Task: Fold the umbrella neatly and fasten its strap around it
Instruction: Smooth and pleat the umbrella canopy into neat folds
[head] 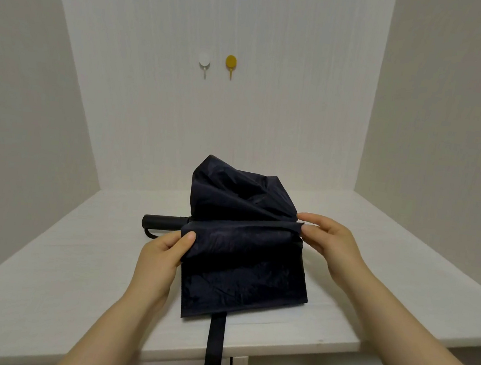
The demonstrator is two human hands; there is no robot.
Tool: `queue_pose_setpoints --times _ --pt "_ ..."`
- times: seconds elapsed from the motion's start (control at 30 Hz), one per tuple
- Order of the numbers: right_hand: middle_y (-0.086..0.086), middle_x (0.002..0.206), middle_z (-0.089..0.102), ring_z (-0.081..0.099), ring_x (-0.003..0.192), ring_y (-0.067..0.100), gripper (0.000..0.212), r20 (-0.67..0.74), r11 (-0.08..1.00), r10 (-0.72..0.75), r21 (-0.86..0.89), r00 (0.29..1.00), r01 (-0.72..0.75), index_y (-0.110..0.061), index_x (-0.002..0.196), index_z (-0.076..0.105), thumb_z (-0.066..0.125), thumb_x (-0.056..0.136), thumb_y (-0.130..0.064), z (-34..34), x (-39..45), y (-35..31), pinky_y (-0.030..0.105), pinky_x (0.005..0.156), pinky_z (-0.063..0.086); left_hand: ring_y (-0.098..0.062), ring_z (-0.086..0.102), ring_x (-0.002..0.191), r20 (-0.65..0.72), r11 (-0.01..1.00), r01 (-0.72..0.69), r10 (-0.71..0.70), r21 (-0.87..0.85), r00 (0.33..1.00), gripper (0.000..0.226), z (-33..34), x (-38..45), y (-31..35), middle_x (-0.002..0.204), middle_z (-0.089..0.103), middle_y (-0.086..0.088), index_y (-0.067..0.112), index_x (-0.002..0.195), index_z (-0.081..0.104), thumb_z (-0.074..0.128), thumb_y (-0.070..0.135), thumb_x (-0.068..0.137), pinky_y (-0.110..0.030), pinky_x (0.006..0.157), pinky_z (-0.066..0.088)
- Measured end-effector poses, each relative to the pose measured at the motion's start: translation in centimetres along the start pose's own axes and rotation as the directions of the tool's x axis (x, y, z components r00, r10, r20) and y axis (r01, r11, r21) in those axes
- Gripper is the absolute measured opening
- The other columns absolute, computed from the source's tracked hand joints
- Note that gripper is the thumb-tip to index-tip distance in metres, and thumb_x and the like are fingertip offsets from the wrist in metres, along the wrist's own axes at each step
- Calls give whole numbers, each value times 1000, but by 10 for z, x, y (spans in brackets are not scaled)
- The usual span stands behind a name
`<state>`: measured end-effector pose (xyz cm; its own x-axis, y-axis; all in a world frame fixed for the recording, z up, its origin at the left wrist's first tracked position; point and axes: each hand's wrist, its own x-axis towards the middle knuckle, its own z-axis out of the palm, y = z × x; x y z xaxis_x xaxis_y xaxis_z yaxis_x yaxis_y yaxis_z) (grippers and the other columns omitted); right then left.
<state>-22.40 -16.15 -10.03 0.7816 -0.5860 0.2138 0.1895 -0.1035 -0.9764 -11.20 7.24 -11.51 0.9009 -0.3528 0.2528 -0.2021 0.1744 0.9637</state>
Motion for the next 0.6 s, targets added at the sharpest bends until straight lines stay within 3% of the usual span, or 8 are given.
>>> queue_pose_setpoints --times 0.1,0.13,0.23,0.3,0.4,0.5,0.6 --pt "31 103 61 59 95 20 29 78 1000 2 -4 997 -1 -26 95 70 64 69 -15 3 -5 -6 35 101 45 -14 67 83 11 1000 -20 20 -2 1000 20 1 1 5 78 74 4 12 84 73 54 15 90 -32 83 49" --pt "31 99 60 59 92 19 29 80 1000 -6 -10 997 7 -26 95 70 65 69 -15 3 -7 -9 31 97 48 -15 66 83 12 1000 -27 27 -8 1000 21 1 1 6 78 74 4 11 83 73 54 15 90 -31 81 49" --pt "6 88 63 60 82 9 21 13 997 -63 -39 998 64 -18 92 68 65 79 -1 3 -6 -16 5 67 47 -15 65 80 12 999 -41 41 -1 999 22 2 0 11 77 72 1 6 81 71 53 15 90 -28 79 49" --pt "-1 83 65 59 77 3 20 -18 995 -90 -52 996 89 -15 86 67 62 81 4 1 -4 -22 0 59 44 -17 63 79 11 998 -58 57 23 998 26 1 -1 13 79 69 -7 -2 79 68 54 16 90 -31 82 49" --pt "-2 76 64 59 72 5 22 -55 993 -87 -86 995 83 -17 74 66 62 81 3 -1 -2 -29 0 58 44 -18 53 71 -2 993 -87 87 83 996 33 0 -1 15 70 57 -11 -8 69 59 56 18 89 -32 76 43" --pt "-2 74 63 56 69 8 21 -56 988 -64 -143 996 55 -17 72 65 61 83 0 -1 -1 -32 6 62 46 -10 35 56 -38 978 -123 131 171 991 42 1 -3 18 55 39 -2 4 50 45 58 18 88 -23 57 28" --pt "-2 77 63 53 68 12 16 -7 984 7 -176 1000 -9 -17 80 68 59 86 -6 -1 -4 -33 22 64 43 -12 44 63 -55 973 -150 162 177 985 34 4 -2 19 61 51 -5 -6 65 57 57 18 89 -23 59 34"
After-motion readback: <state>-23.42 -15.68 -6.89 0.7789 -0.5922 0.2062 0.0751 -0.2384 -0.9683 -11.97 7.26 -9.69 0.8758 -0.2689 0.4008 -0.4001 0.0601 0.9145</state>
